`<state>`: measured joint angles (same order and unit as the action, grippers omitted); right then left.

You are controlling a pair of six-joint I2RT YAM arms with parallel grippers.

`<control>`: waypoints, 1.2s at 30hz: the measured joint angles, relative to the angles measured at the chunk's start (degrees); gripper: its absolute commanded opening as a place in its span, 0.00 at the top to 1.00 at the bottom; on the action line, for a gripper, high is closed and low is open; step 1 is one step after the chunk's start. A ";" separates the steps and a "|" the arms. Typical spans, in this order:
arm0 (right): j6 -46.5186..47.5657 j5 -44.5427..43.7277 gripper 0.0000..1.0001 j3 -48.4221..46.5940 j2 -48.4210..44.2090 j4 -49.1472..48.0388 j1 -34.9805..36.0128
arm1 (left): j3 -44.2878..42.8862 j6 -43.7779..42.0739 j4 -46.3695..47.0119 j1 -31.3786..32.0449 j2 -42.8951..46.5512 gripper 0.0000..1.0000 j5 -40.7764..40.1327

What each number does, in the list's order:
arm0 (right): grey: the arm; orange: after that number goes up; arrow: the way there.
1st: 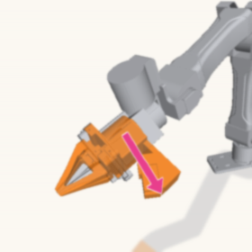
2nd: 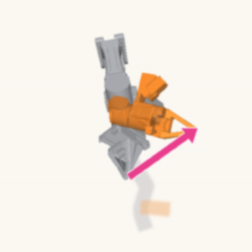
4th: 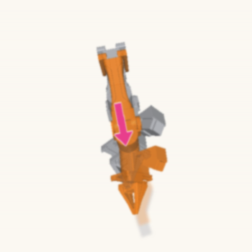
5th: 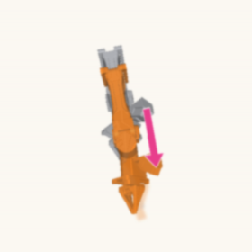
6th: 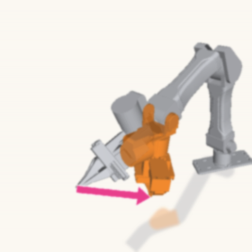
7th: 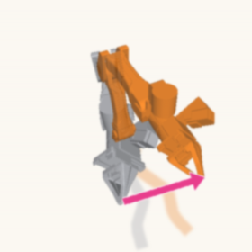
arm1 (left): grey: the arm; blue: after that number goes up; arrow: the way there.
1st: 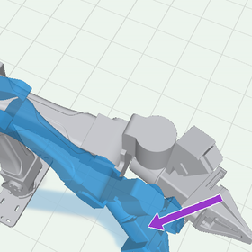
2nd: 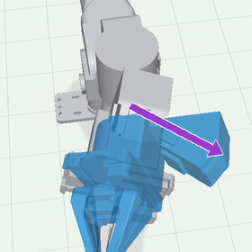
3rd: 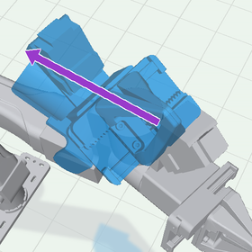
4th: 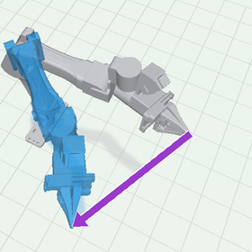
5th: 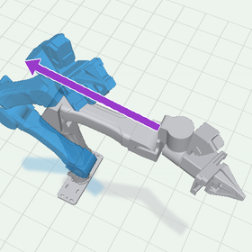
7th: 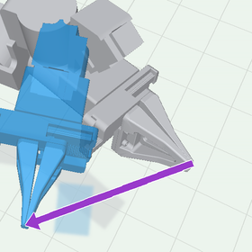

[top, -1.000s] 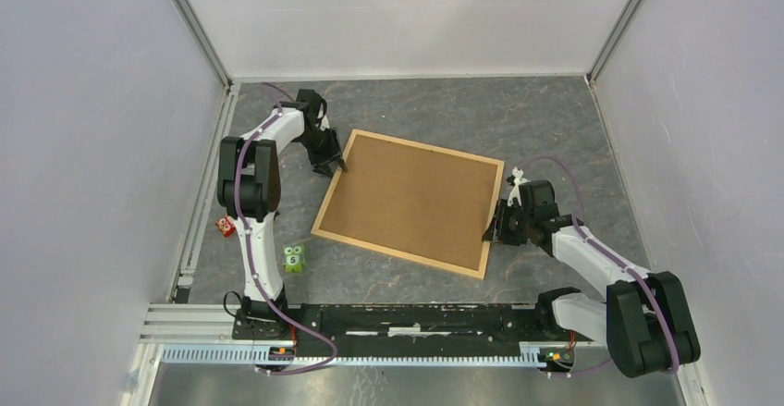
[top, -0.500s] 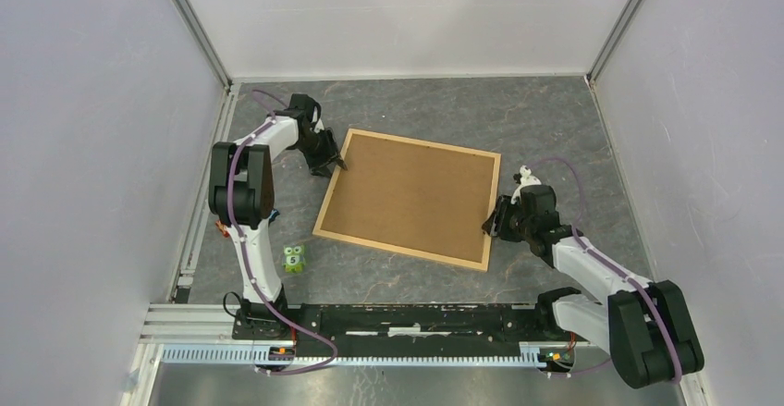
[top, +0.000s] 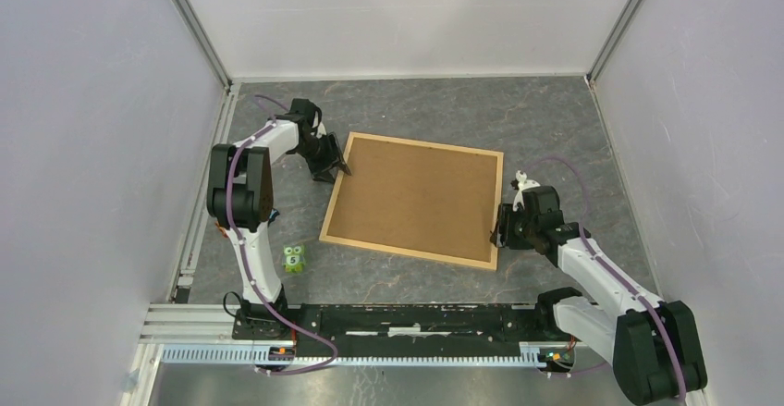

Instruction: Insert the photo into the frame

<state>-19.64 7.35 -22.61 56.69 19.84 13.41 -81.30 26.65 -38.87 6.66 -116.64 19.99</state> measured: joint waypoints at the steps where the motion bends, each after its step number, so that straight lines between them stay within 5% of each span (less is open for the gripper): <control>1: 0.04 0.07 0.52 -0.11 0.00 1.16 -0.02 | 0.24 -0.02 -0.04 0.09 0.15 0.40 -0.17; 12: 0.63 -0.13 0.53 -3.67 0.90 5.53 -0.09 | 1.14 -0.11 -0.22 0.39 0.79 0.38 -0.42; 15: 0.76 -0.94 0.69 -6.38 0.92 5.75 -0.09 | 1.14 -0.11 -0.20 0.46 0.81 0.37 -0.42; 36: 1.03 -0.35 0.69 -6.43 8.66 2.51 -0.09 | 1.14 -0.11 -0.17 0.46 0.81 0.37 -0.13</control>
<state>-18.61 7.01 -29.04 65.34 22.35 13.32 -80.16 26.55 -39.05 7.11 -115.83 19.86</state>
